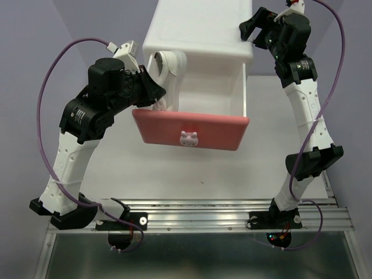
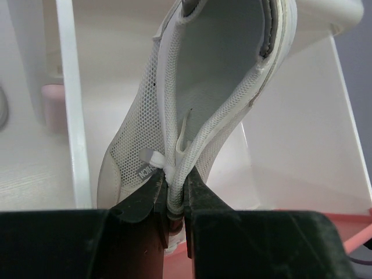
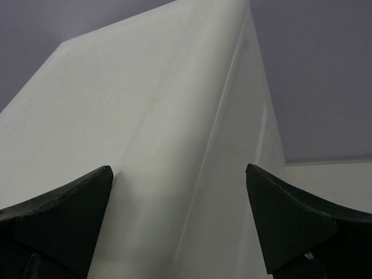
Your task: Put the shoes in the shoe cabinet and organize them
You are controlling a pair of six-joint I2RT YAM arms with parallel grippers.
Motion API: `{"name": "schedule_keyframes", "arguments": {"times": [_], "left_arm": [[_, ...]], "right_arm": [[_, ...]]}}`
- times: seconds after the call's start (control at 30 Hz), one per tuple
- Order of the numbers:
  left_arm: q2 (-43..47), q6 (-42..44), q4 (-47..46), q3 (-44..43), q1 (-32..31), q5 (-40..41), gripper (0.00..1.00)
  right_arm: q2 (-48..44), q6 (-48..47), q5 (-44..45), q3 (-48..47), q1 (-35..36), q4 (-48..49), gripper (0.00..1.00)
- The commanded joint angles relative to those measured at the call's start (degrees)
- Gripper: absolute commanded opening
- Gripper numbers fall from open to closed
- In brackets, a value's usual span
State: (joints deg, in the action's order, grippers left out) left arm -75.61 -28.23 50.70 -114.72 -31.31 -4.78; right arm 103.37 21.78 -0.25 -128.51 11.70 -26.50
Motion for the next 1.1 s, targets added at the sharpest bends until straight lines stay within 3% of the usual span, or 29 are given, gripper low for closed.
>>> {"name": "schedule_keyframes", "arguments": {"times": [0.0, 0.37, 0.6, 0.77, 0.97, 1.0, 1.03, 1.07], "left_arm": [[-0.8, 2.2, -2.6, -0.6, -1.3, 4.2, 0.0], [-3.6, 1.2, 3.3, -1.5, -4.1, 9.3, 0.0], [-10.6, -5.2, 13.8, -12.6, -4.9, 21.1, 0.0], [-13.2, -8.1, 9.9, -12.0, -5.6, 24.3, 0.0], [-17.6, -11.4, 12.9, -16.0, -5.9, 28.7, 0.0], [-17.7, -11.8, 13.3, -15.9, -5.9, 29.0, 0.01], [-17.6, -12.8, 13.5, -15.5, -6.0, 30.0, 0.11], [-17.6, -12.9, 13.6, -15.3, -5.9, 30.4, 0.13]], "right_arm": [[2.9, -8.7, -0.8, 4.8, 0.1, -26.1, 1.0], [2.8, -8.4, 0.0, 4.8, 0.1, -26.1, 1.0], [3.3, -7.9, 2.4, 3.5, 0.1, -26.2, 1.0], [3.3, -7.9, 3.1, 4.1, 0.1, -25.8, 1.0], [3.4, -8.2, 4.0, 3.5, 0.1, -25.2, 1.0], [3.4, -8.2, 4.1, 3.4, 0.1, -25.2, 1.0], [3.4, -8.3, 4.4, 3.3, 0.1, -25.1, 1.0], [3.4, -8.4, 4.4, 3.3, 0.1, -25.0, 1.0]]}}
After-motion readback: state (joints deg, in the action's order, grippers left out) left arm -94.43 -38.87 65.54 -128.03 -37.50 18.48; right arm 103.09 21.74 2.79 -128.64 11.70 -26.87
